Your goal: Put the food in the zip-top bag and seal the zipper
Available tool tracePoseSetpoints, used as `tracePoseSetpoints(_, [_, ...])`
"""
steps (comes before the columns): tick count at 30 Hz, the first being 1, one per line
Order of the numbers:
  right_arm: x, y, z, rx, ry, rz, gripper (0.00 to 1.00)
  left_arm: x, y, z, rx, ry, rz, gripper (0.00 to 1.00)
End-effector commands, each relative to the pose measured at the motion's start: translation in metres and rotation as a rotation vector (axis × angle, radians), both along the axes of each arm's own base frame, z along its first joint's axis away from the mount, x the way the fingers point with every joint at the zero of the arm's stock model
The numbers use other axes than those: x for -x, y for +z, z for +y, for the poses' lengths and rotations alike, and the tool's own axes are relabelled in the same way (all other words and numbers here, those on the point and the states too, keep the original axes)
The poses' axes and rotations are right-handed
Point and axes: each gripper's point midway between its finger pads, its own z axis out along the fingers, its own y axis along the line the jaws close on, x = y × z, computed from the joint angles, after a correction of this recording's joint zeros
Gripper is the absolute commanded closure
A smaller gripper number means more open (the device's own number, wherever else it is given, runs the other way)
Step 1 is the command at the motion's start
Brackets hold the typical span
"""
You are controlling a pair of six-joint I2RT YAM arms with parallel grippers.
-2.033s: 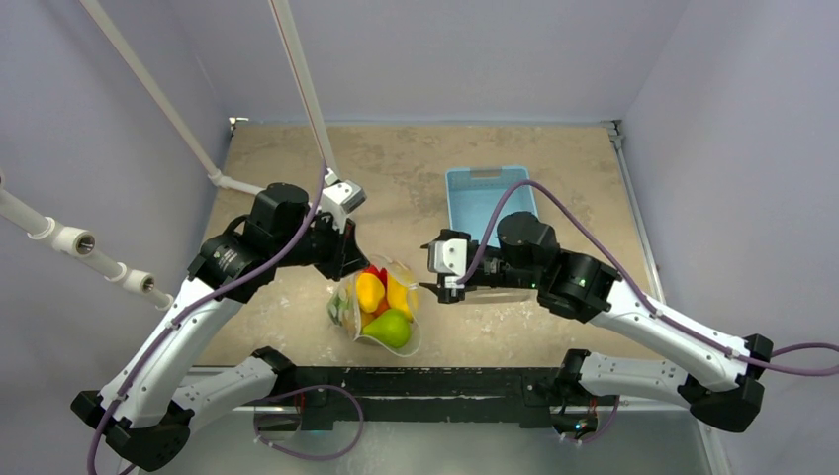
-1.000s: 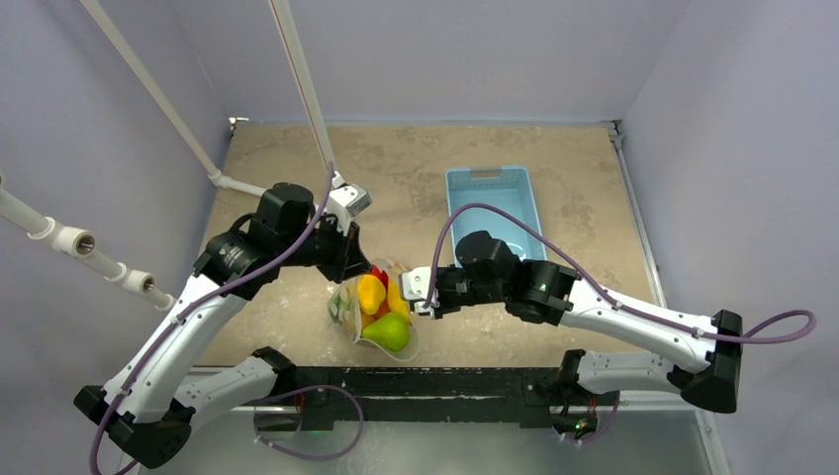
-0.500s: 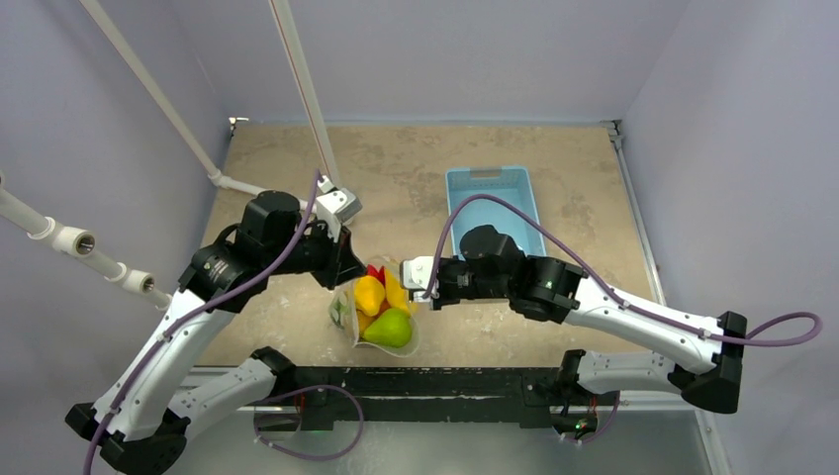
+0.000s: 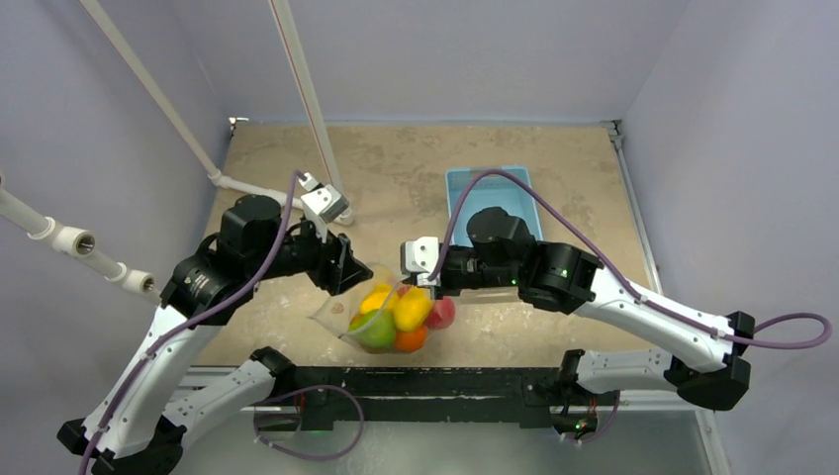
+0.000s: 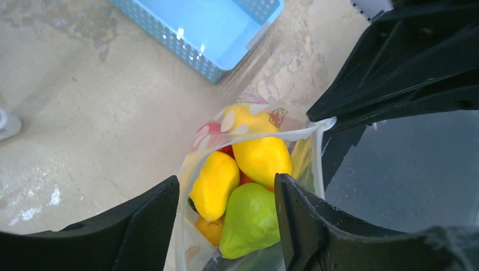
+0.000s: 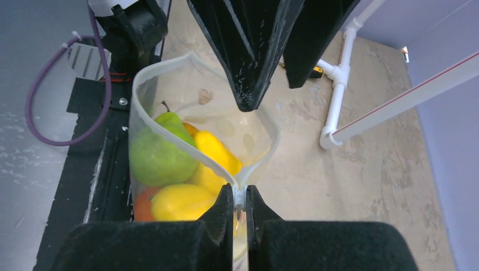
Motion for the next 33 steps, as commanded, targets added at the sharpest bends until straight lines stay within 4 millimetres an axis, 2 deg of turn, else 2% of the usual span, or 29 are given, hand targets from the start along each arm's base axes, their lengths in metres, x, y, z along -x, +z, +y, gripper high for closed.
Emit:
tracePoseSetpoints(1, [0.011,0.023,0.005,-0.035,0.047,0.028,1.0,0.007,0.057,-0.01,0.15,-0.068,-0.163,0.38])
tracePoseSetpoints(5, [0.015,0.03,0.006,-0.044,0.061,0.041,1.0,0.023,0.076,-0.021,0.237,-0.177,-0.214,0.34])
tracePoseSetpoints(12, [0.019,0.042,0.007,-0.063,0.081,0.053,1.0,0.036,0.089,-0.032,0.293,-0.316,-0.286,0.31])
tracePoseSetpoints(18, [0.025,0.061,0.008,-0.099,0.099,0.064,1.0,0.039,0.082,-0.04,0.313,-0.389,-0.286,0.3])
tracePoseSetpoints(33, [0.026,0.076,0.014,-0.126,0.111,0.077,1.0,0.045,0.076,-0.054,0.422,-0.484,-0.294,0.27])
